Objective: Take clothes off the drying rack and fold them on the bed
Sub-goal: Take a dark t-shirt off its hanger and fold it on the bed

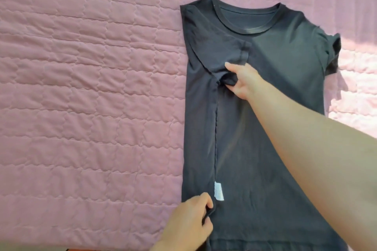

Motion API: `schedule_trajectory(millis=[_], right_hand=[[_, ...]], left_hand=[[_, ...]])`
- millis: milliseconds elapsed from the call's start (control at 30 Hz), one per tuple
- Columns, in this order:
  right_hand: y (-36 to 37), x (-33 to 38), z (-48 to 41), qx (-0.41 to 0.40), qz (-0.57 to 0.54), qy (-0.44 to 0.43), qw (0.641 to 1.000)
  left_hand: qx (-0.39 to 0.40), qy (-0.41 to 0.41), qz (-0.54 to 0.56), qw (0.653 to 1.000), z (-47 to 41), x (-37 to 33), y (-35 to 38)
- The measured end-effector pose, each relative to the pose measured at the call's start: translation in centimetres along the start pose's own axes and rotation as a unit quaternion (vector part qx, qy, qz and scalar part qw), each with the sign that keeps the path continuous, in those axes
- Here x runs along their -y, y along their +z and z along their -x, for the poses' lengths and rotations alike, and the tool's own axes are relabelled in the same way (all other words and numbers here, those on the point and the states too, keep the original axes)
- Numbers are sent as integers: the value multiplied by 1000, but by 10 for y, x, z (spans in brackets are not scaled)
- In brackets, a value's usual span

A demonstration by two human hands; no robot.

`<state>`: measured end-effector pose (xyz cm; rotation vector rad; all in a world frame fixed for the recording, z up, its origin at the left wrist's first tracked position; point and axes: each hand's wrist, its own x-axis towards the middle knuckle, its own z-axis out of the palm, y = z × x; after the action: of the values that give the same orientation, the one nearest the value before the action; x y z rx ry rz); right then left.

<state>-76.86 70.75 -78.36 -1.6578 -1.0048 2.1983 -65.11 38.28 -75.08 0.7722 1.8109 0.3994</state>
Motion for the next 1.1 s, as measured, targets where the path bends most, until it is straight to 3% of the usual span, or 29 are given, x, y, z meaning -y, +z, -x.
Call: schedule_trajectory(millis=[100, 233, 333, 567, 700, 800, 933, 1100], right_hand=[[-9, 10, -3, 25, -52, -34, 998], [-30, 9, 0, 6, 56, 9, 998], [-38, 5, 4, 7, 59, 26, 998], [-33, 5, 5, 22, 89, 11, 996], [-28, 6, -4, 32, 81, -14, 996], [-22, 10, -10, 30, 78, -32, 996], [-13, 21, -16, 39, 96, -51, 993], [-10, 35, -29, -44, 198, -236, 950]], left_hand=[[-8, 30, 35, 999, 2, -3, 8], [6, 22, 71, 997, 3, 0, 17], [-2, -7, 129, 992, -3, -3, 16], [-131, 58, 104, 984, -53, -10, -28], [-276, 169, 4, 946, -105, -25, -85], [-336, 181, -92, 920, -146, -37, -137], [-283, 115, -181, 935, -187, -53, -197], [-176, 83, -372, 908, -212, -59, -231]])
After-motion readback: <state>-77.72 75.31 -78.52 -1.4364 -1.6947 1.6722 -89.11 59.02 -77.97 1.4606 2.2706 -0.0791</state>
